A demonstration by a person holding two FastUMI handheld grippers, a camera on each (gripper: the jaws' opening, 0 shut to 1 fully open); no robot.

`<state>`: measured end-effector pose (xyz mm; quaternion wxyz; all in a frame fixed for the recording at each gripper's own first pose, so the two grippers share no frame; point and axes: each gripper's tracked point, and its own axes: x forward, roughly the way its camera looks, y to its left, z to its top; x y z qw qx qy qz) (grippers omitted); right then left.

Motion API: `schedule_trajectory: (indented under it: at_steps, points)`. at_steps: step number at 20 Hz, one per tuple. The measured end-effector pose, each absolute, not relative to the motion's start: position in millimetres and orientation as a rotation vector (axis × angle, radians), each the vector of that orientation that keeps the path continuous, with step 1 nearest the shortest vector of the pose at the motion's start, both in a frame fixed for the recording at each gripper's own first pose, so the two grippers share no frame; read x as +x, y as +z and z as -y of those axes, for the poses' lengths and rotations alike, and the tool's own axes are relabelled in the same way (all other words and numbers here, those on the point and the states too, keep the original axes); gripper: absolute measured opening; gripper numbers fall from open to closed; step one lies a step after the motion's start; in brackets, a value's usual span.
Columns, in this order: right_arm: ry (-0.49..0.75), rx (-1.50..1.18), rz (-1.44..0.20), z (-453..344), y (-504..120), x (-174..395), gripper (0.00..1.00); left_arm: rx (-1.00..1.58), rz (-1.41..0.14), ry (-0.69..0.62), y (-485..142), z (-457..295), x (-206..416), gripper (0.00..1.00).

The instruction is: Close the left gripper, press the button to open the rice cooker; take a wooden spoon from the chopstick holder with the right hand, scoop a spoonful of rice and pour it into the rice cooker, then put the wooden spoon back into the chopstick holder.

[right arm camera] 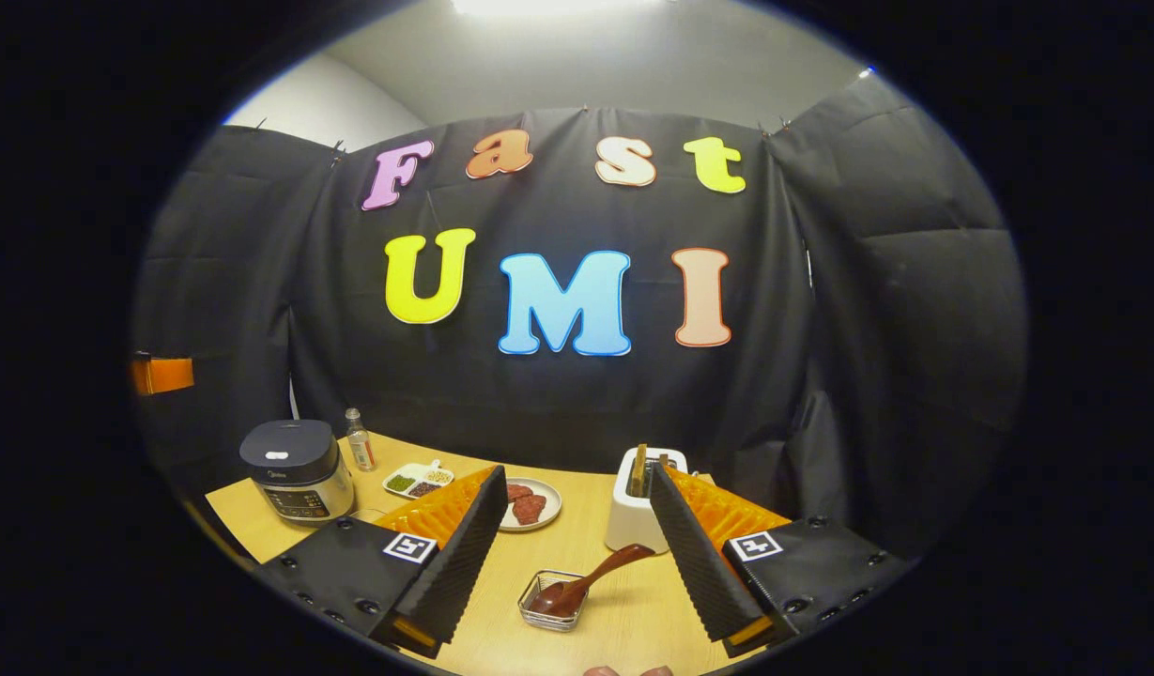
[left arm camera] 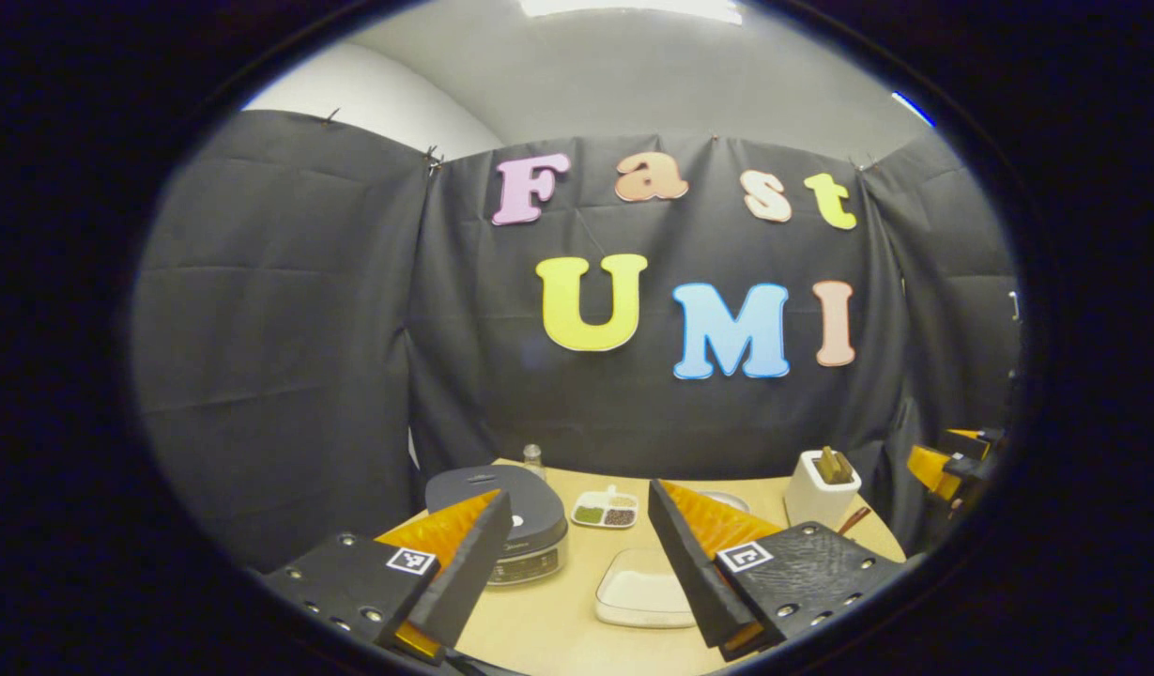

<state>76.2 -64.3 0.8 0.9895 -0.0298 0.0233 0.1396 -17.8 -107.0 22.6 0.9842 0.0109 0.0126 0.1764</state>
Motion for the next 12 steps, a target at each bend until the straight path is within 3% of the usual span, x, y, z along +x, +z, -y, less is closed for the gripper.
schedule_trajectory:
  at_steps: [5,6,7,12]
  points:
    - [0.236,-0.004,-0.071,45,5,89,0.97,-0.024,-0.028,0.324,26,65,3,0.94]
    - [0.224,0.007,-0.071,40,7,91,0.92,-0.032,-0.032,0.318,25,56,6,0.93]
    - [0.212,0.015,-0.075,35,6,93,0.97,-0.041,-0.035,0.314,24,47,7,0.94]
    - [0.173,0.015,-0.1,8,2,98,0.97,-0.052,-0.055,0.317,24,-4,16,0.93]
